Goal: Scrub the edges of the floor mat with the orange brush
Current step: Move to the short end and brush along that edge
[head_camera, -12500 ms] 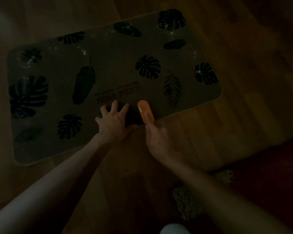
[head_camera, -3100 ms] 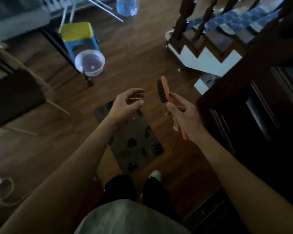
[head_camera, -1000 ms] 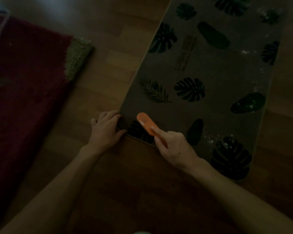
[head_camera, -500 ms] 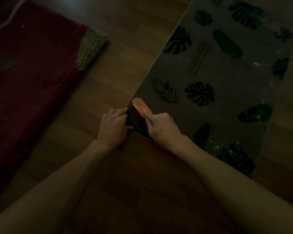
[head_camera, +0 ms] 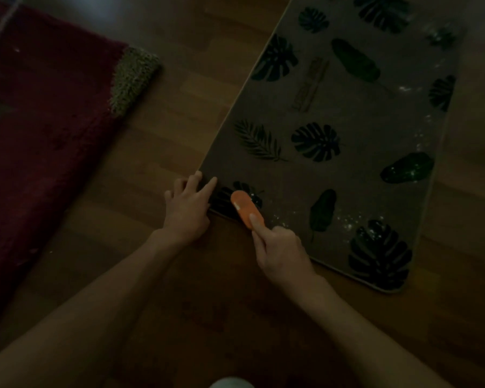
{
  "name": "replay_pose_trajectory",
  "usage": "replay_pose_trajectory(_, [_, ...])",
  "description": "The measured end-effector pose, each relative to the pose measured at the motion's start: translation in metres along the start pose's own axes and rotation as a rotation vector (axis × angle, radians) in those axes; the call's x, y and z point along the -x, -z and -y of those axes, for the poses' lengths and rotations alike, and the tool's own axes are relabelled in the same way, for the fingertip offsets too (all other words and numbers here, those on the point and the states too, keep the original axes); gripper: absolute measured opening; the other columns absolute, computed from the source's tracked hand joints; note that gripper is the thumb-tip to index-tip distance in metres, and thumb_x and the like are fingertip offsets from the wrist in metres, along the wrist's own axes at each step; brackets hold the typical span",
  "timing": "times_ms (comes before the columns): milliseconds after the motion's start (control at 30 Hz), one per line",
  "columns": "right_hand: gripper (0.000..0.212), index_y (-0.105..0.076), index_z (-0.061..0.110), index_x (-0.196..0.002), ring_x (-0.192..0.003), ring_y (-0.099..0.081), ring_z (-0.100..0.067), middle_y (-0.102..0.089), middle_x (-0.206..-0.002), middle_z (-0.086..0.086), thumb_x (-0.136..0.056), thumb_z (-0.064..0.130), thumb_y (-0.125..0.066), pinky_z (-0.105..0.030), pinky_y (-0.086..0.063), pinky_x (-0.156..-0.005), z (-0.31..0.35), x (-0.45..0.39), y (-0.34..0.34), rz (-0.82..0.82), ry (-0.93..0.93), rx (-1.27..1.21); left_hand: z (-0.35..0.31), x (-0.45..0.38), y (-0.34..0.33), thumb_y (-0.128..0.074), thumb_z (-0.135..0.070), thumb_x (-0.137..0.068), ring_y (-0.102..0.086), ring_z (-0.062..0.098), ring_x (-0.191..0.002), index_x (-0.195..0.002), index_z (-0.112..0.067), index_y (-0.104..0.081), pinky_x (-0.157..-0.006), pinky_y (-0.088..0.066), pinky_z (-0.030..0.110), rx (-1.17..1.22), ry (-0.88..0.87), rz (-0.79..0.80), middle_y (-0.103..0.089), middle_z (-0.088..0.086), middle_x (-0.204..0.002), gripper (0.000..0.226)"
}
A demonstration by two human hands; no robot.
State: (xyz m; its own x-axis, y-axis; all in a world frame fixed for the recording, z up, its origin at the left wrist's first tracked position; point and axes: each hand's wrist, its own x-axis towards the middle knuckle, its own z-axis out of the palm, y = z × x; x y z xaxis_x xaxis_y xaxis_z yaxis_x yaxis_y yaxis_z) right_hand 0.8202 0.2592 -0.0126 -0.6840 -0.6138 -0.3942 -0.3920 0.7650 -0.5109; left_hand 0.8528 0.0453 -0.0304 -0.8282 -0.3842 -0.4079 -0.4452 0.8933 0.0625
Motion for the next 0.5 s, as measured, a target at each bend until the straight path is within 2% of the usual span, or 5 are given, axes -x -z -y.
replay_pose_trajectory(67, [0.049, -0.028, 0.034, -0.155, -0.072, -0.054, -0.017, -0.053, -0.092, -0.007, -0.107, 0.038, -0.036, -0.036, -0.052, -0.067, -0.001, -0.028, 0.004, -0.025, 0.011, 0.052, -0.002, 0.000, 0.002, -0.054, -0.023, -0.097, -0.020, 0.035, -0.139, -0.156, -0.034, -0.016, -0.108, -0.030, 0.058, -0.013, -0.002, 0.030, -0.014, 0.006, -0.160, 0.071])
replay_pose_trajectory(167, [0.047, -0.036, 0.031, -0.152, -0.079, -0.060, -0.025, -0.060, -0.096, -0.012, -0.105, 0.036, -0.038, -0.035, -0.047, -0.067, 0.004, -0.067, 0.015, -0.072, 0.020, 0.084, 0.000, -0.002, 0.008, -0.054, -0.024, -0.096, -0.019, 0.036, -0.140, -0.156, -0.033, -0.017, -0.108, -0.028, 0.058, -0.034, -0.019, 0.056, -0.014, 0.006, -0.160, 0.071])
replay_pose_trajectory(333, [0.048, -0.034, 0.028, -0.153, -0.080, -0.060, -0.021, -0.059, -0.098, -0.010, -0.106, 0.035, -0.036, -0.041, -0.055, -0.074, 0.008, -0.072, 0.026, -0.077, 0.009, 0.079, -0.007, -0.001, 0.013, -0.057, -0.023, -0.093, -0.021, 0.035, -0.139, -0.155, -0.025, -0.022, -0.108, -0.029, 0.056, -0.034, -0.030, 0.053, -0.020, 0.009, -0.155, 0.071])
replay_pose_trajectory(433, [0.048, -0.031, 0.030, -0.154, -0.071, -0.054, -0.017, -0.052, -0.090, -0.006, -0.107, 0.036, -0.035, -0.034, -0.049, -0.064, -0.001, -0.041, 0.013, -0.094, 0.019, 0.069, -0.012, -0.002, 0.014, -0.061, -0.017, -0.087, -0.026, 0.036, -0.137, -0.149, -0.016, -0.035, -0.109, -0.031, 0.051, 0.062, -0.022, 0.035, -0.024, 0.011, -0.154, 0.066])
replay_pose_trajectory(500, [0.049, -0.031, 0.030, -0.155, -0.069, -0.054, -0.018, -0.051, -0.088, -0.006, -0.107, 0.035, -0.036, -0.034, -0.049, -0.062, -0.009, -0.018, 0.003, -0.110, 0.003, 0.026, -0.016, -0.005, 0.011, -0.062, -0.012, -0.087, -0.030, 0.035, -0.138, -0.138, -0.006, -0.048, -0.112, -0.032, 0.045, 0.145, -0.083, -0.005, -0.029, 0.015, -0.155, 0.053])
